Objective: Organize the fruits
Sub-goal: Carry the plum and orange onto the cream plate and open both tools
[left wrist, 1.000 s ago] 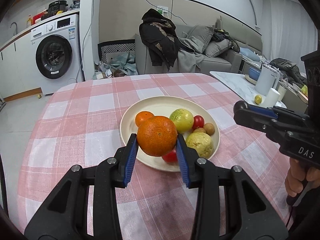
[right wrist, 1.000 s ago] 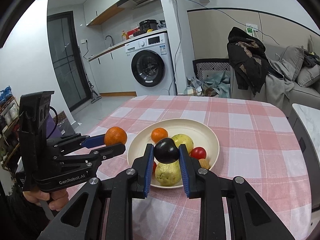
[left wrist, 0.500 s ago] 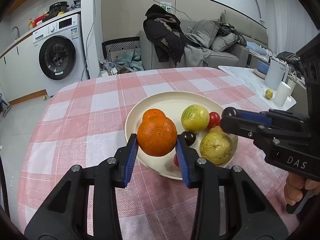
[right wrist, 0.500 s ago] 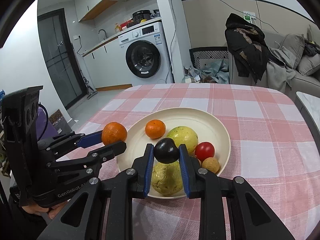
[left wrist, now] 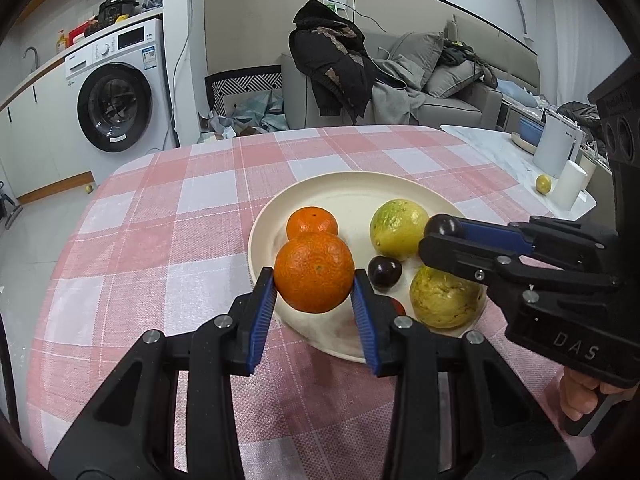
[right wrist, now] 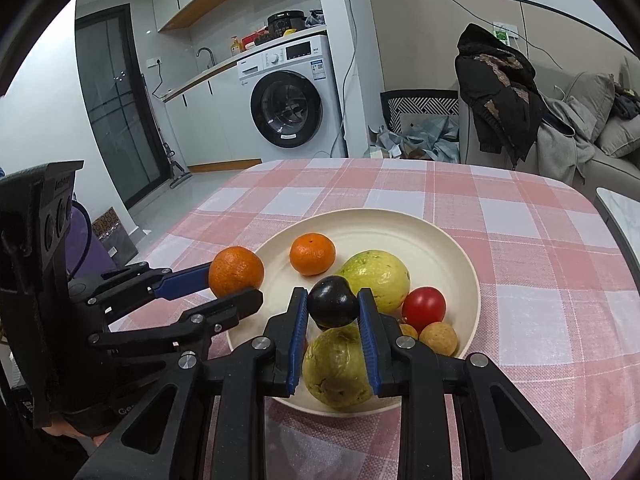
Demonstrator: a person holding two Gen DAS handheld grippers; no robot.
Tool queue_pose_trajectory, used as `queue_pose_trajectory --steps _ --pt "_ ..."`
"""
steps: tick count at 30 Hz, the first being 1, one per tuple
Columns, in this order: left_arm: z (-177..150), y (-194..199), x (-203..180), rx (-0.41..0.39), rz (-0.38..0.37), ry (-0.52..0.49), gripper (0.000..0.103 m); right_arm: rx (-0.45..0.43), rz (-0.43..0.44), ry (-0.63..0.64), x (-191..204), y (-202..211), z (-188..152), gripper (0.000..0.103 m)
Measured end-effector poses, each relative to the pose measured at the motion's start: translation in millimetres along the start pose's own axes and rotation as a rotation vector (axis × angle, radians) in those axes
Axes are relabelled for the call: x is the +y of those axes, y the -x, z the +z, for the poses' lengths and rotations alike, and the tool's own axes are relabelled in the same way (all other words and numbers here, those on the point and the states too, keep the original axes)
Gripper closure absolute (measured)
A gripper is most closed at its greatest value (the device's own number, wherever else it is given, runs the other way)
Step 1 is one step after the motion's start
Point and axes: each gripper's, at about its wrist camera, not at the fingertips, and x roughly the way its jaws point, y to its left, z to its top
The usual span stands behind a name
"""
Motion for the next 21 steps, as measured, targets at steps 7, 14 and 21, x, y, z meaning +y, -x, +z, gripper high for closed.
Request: queue_pose_trajectory --steps 7,14,21 --pt "-1.1 -7.8 0.0 0.018 0.000 -0.005 0.068 0.022 -0.020 0.022 2.4 -7.8 -2.8 0.077" --pt "-1.3 -8.0 -0.7 0.019 -0.001 -0.006 0.068 0.028 -0.026 0.036 3.8 -9.1 -3.0 0.075" --pt "-4.3 -0.2 0.2 0.004 0.022 -0.002 0.051 -0.003 -0.023 0.017 -1.7 7.2 -1.5 0.054"
